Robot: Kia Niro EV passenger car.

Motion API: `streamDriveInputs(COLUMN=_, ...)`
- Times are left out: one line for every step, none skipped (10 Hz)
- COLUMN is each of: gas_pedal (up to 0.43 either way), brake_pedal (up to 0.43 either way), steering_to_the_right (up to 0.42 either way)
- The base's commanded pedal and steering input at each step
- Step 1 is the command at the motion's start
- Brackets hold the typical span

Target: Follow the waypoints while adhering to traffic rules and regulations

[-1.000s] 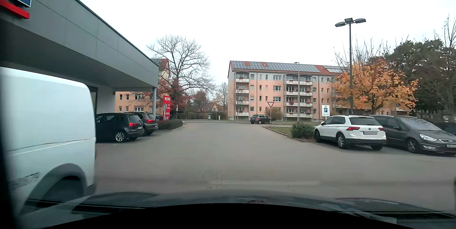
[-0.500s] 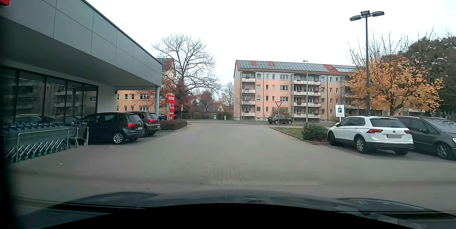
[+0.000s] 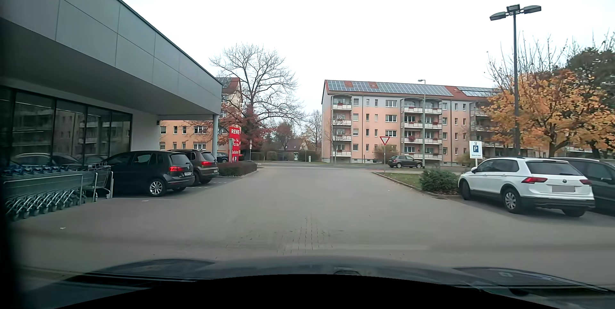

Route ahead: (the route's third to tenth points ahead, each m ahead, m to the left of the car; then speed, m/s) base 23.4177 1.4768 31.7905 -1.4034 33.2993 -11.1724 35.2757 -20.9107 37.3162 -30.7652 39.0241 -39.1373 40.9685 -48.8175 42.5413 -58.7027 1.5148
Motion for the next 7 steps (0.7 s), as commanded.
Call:
streamDriveInputs(gas_pedal=0.0, brake_pedal=0.0, steering_to_the_right=-0.098)
streamDriveInputs(gas_pedal=0.0, brake_pedal=0.0, steering_to_the_right=-0.094)
streamDriveInputs(gas_pedal=0.0, brake_pedal=0.0, steering_to_the_right=-0.086)
streamDriveInputs(gas_pedal=0.0, brake_pedal=0.0, steering_to_the_right=-0.074)
streamDriveInputs(gas_pedal=0.0, brake_pedal=0.0, steering_to_the_right=-0.061)
streamDriveInputs(gas_pedal=0.028, brake_pedal=0.0, steering_to_the_right=-0.051)
streamDriveInputs(gas_pedal=0.059, brake_pedal=0.0, steering_to_the_right=-0.038)
